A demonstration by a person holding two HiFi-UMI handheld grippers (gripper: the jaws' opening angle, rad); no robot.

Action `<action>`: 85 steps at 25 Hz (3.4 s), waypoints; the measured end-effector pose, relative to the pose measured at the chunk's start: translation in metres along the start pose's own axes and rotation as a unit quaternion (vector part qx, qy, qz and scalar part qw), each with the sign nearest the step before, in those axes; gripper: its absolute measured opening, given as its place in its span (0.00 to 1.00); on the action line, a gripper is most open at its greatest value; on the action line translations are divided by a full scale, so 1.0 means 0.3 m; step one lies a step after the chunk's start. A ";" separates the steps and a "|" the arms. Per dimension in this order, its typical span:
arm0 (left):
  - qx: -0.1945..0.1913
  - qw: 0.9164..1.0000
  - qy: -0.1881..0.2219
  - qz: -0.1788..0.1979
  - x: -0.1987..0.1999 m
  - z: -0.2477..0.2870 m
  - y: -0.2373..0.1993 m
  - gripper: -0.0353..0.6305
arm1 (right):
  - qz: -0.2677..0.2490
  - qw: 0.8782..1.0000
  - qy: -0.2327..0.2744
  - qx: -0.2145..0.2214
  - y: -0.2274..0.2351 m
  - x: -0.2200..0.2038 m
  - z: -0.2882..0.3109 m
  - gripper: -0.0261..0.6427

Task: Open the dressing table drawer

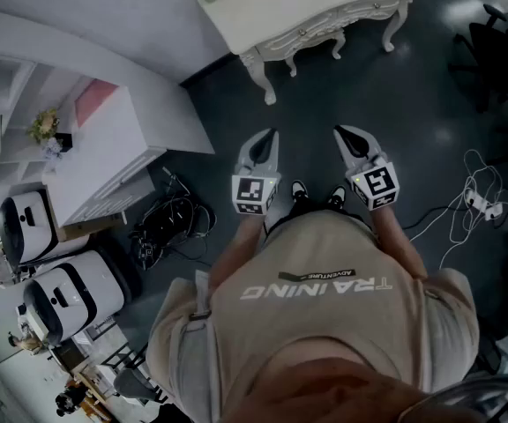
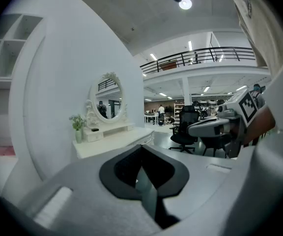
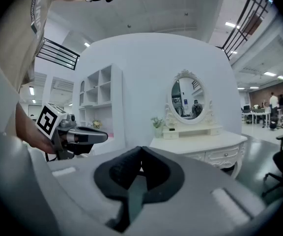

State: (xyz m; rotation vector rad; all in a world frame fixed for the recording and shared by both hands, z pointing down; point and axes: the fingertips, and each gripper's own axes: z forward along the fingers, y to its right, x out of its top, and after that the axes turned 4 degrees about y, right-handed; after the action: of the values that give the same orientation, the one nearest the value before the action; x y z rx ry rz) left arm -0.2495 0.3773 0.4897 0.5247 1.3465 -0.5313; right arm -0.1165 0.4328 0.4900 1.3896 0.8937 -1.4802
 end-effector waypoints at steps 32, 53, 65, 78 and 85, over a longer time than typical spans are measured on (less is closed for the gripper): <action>-0.015 0.999 -0.013 -0.037 -0.027 0.378 -0.232 0.06 | -0.004 1.000 -0.002 -0.018 0.252 0.010 0.322 0.04; 0.088 0.994 -0.035 -0.051 0.002 0.881 -0.526 0.06 | 0.000 0.997 -0.022 0.075 0.696 0.008 0.809 0.04; 0.066 0.997 -0.006 -0.027 0.047 1.146 -0.929 0.06 | -0.055 0.996 -0.022 0.063 0.739 0.183 1.229 0.04; 0.034 0.997 -0.027 -0.061 -0.042 1.330 -1.121 0.06 | -0.044 0.997 -0.054 0.024 0.840 0.192 1.483 0.04; 0.048 0.995 -0.050 -0.072 -0.082 1.449 -1.161 0.06 | -0.030 0.996 -0.068 0.054 0.919 0.136 1.604 0.04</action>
State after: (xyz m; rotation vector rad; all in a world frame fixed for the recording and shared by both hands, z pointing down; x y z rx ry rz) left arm -0.1431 -0.1654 0.5609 0.4746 1.2745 -0.7344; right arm -0.0250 -0.1148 0.5217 1.3320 0.7864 -1.6694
